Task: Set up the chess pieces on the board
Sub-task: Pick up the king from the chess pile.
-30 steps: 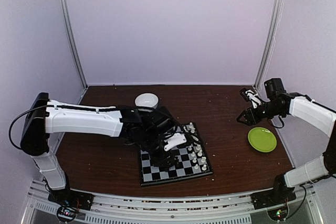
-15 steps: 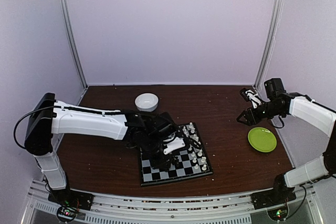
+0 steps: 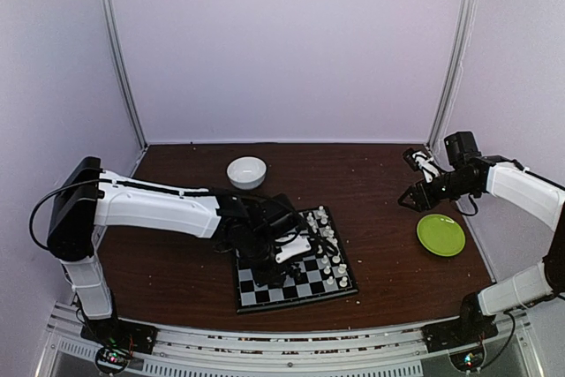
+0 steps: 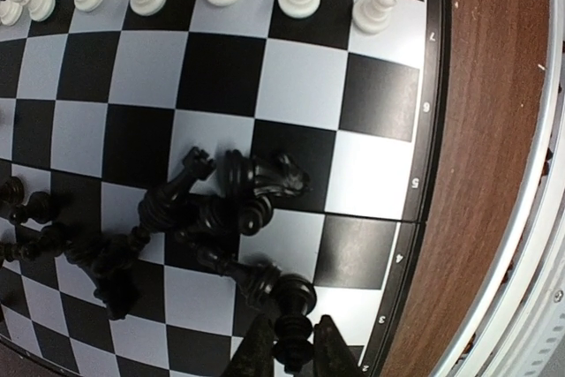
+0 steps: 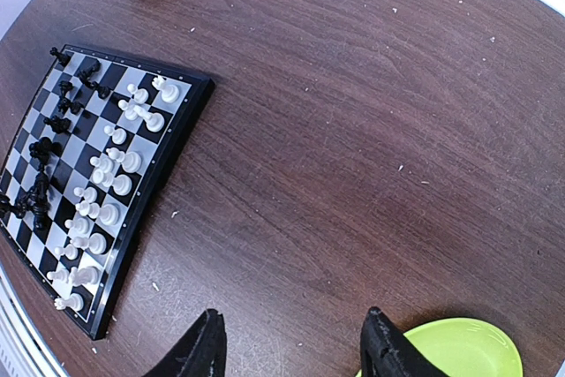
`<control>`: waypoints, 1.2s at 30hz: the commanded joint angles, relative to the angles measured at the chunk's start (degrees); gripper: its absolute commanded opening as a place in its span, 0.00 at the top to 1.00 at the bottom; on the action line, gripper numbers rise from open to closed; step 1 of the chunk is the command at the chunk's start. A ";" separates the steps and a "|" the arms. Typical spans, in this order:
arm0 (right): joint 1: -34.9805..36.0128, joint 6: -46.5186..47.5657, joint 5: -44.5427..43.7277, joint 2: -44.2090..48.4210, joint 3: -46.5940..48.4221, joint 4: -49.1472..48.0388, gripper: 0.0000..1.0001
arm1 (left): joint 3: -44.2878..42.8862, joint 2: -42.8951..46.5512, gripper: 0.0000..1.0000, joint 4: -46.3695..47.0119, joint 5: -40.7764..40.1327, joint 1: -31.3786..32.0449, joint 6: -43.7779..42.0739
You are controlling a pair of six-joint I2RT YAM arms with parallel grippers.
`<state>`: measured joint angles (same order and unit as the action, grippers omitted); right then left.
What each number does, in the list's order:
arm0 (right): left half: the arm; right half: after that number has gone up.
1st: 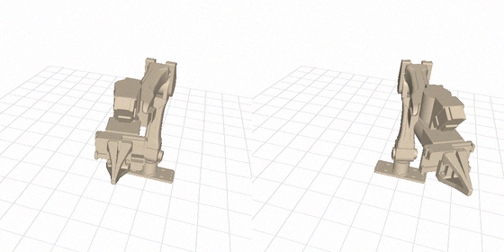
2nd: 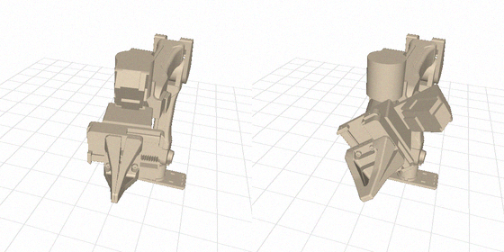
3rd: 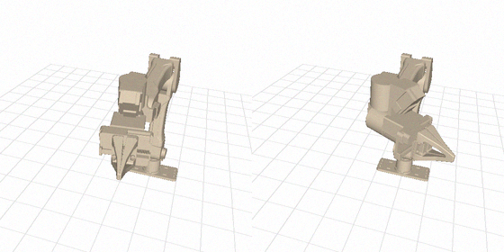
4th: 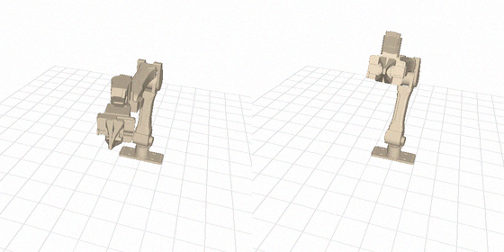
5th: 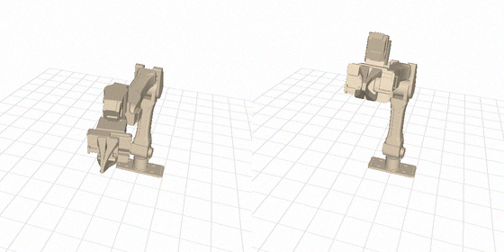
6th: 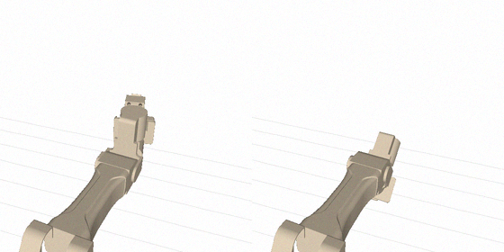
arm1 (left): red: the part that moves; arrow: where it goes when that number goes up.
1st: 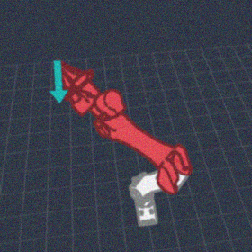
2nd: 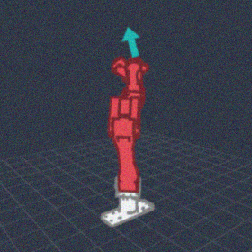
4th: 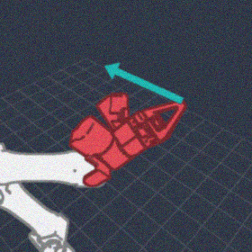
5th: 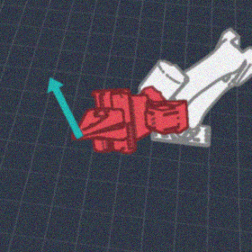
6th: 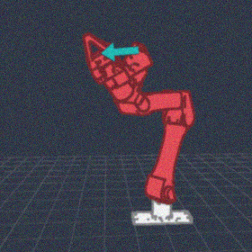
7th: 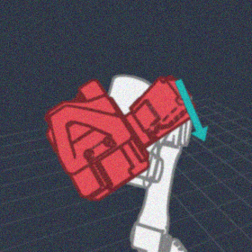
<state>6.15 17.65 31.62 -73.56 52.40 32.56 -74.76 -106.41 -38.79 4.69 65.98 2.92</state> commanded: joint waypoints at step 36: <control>0.61 0.13 -0.33 -0.14 1.39 0.40 0.47 | 5.77 8.47 0.91 -5.17 -4.94 -12.30 -3.88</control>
<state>6.15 17.63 31.64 -73.58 52.40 32.58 -69.41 -99.18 -43.79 0.32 55.40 0.08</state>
